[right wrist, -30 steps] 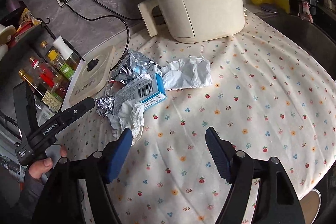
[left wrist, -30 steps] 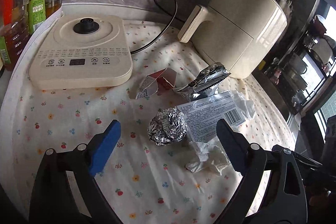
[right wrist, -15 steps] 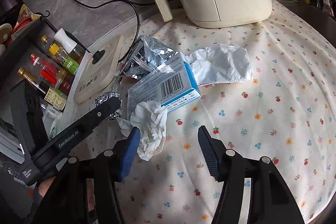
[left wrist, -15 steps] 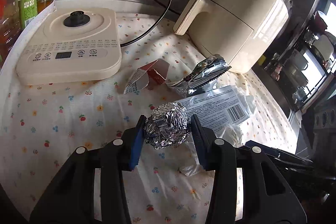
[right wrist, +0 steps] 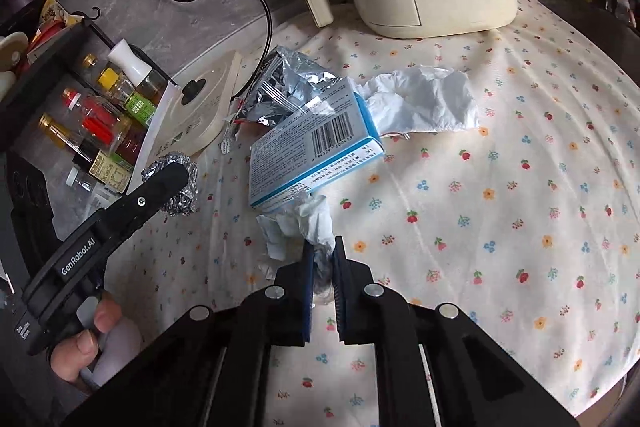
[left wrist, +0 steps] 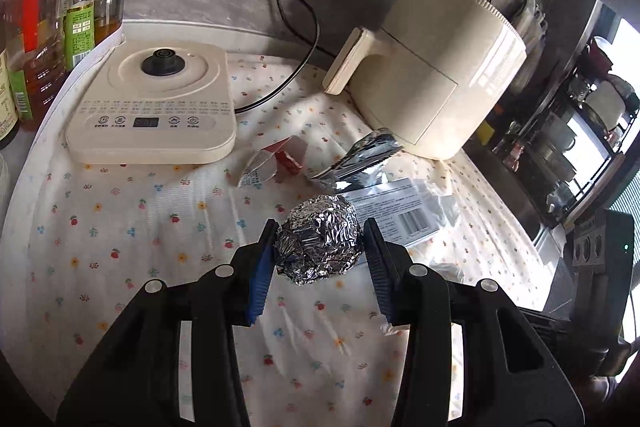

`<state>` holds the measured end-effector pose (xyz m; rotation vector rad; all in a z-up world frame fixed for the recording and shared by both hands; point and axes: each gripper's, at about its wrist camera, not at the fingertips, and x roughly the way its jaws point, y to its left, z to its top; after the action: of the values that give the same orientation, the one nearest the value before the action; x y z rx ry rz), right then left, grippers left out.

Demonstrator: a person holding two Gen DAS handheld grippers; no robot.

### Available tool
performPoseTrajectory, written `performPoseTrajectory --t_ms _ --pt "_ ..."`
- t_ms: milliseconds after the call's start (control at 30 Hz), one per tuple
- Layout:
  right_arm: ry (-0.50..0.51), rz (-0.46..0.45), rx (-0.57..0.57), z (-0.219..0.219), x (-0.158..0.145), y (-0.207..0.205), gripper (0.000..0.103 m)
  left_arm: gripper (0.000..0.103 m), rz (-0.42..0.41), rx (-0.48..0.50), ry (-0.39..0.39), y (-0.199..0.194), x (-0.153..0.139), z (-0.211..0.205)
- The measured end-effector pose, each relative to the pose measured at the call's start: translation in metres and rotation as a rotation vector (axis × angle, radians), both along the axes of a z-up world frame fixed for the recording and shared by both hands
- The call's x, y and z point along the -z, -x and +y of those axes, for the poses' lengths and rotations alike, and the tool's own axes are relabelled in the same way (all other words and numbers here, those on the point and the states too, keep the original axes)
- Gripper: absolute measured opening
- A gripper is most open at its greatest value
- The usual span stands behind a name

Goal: Collect trash
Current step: 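Carry the foil ball and tissue over the white bin with both grippers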

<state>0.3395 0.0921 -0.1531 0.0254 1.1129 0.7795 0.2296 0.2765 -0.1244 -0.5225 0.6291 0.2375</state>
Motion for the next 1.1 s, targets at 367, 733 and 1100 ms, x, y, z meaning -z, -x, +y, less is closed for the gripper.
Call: performPoseTrajectory --t_ms 367,733,1100 --pt "-0.022 -0.071 0.250 -0.186 -0.041 -0.001 0.010 0.044 -0.037 0.212 -0.026 -0.034 -0.025 -0.132" --pt "-0.058 -0.079 0.508 -0.339 -0.043 0.020 0.010 0.044 -0.027 0.478 -0.052 -0.067 -0.037 -0.273" --pt "-0.032 -0.002 0.706 -0.446 -0.003 0.051 0.011 0.044 0.046 0.734 -0.075 -0.081 -0.012 -0.394"
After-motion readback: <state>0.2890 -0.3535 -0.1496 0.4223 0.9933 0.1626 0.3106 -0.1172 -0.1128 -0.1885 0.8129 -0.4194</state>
